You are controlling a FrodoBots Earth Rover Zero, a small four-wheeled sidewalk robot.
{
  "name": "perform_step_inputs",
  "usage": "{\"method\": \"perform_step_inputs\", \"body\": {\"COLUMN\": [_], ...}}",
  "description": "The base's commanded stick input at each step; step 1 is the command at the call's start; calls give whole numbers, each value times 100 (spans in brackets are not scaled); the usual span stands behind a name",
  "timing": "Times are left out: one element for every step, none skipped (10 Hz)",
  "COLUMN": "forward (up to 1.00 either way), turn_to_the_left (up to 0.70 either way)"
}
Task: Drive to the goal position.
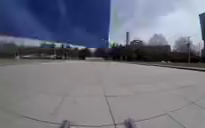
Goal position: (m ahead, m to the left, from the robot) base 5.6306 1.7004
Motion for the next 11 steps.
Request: {"method": "perform_step_inputs", "body": {"forward": [85, 85, 85, 85, 85, 85, 85, 85, 85, 85, 85], "turn_to_the_left": [0, 0, 0, 0, 0, 0, 0, 0, 0, 0, 0]}}
